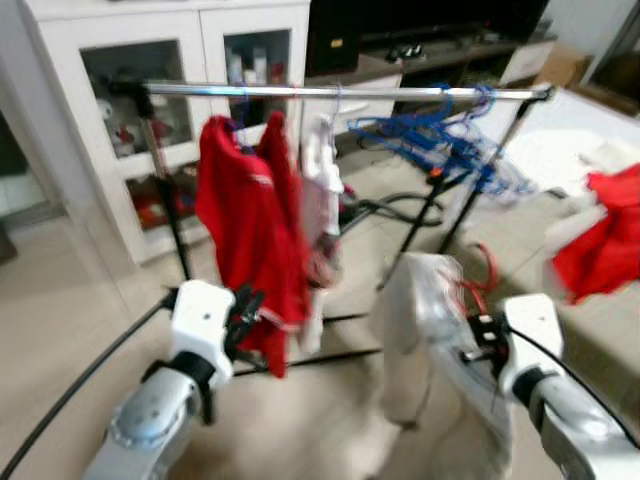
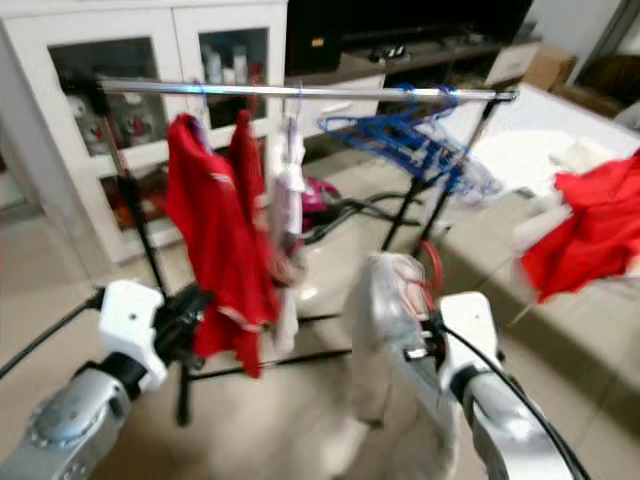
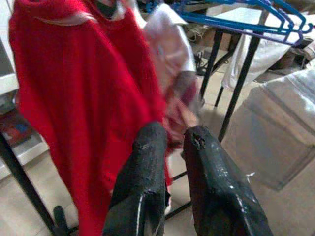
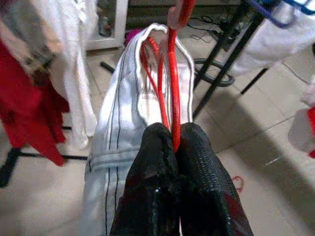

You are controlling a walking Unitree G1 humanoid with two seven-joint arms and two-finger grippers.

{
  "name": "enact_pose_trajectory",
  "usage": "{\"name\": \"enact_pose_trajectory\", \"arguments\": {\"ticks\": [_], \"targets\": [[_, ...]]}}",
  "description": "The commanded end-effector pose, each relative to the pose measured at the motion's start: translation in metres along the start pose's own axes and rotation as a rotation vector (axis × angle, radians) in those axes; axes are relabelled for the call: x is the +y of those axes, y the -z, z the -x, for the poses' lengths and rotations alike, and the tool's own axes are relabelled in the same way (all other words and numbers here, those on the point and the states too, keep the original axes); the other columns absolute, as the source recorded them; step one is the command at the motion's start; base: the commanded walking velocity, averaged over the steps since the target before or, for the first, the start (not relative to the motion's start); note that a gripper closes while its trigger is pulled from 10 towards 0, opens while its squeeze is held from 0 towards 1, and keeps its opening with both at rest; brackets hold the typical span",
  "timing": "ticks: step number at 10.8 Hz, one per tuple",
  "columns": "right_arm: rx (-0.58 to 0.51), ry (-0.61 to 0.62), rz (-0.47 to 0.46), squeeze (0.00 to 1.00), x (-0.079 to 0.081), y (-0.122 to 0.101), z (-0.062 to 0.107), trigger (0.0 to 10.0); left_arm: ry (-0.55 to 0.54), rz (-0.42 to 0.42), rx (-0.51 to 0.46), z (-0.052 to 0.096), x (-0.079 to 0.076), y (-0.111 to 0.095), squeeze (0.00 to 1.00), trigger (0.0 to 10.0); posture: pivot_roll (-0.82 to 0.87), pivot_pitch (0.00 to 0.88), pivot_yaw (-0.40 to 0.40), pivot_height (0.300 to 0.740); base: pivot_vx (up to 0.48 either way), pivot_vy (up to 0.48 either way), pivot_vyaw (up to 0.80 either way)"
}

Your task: Hang hanger

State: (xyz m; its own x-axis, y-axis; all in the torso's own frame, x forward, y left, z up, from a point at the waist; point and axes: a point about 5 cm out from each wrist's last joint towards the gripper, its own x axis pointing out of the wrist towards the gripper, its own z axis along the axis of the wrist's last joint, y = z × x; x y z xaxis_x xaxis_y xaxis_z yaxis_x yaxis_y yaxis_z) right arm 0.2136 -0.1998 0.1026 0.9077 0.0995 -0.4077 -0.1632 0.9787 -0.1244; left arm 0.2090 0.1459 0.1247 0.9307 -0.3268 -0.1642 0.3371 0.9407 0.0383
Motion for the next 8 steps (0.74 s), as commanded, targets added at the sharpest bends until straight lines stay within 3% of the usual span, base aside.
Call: {"name": "enact_pose_trajectory", "arguments": {"ticks": [1, 5, 8], "targets": [[-0.028, 0.032, 0.032, 0.00, -0.008, -0.006, 0.002, 10.0, 0.012, 0.003, -0.003, 0.000, -0.005, -0.001, 0.00, 10.0, 0.04, 0.059, -0.097, 0.740, 0.000, -0.371, 0.63], [-0.032, 0.037, 0.016, 0.00, -0.002, -0.006, 0.002, 10.0, 0.018, -0.016, -0.006, -0.010, 0.004, -0.004, 0.00, 10.0, 0.03, 0.049, -0.046, 0.740, 0.000, -0.371, 0.80], [-0.039, -0.031, -0.003, 0.00, 0.002, -0.008, -0.001, 10.0, 0.033, -0.020, -0.018, -0.018, 0.006, -0.011, 0.00, 10.0, 0.05, 0.039, 0.005, 0.740, 0.000, -0.370, 0.80]]}}
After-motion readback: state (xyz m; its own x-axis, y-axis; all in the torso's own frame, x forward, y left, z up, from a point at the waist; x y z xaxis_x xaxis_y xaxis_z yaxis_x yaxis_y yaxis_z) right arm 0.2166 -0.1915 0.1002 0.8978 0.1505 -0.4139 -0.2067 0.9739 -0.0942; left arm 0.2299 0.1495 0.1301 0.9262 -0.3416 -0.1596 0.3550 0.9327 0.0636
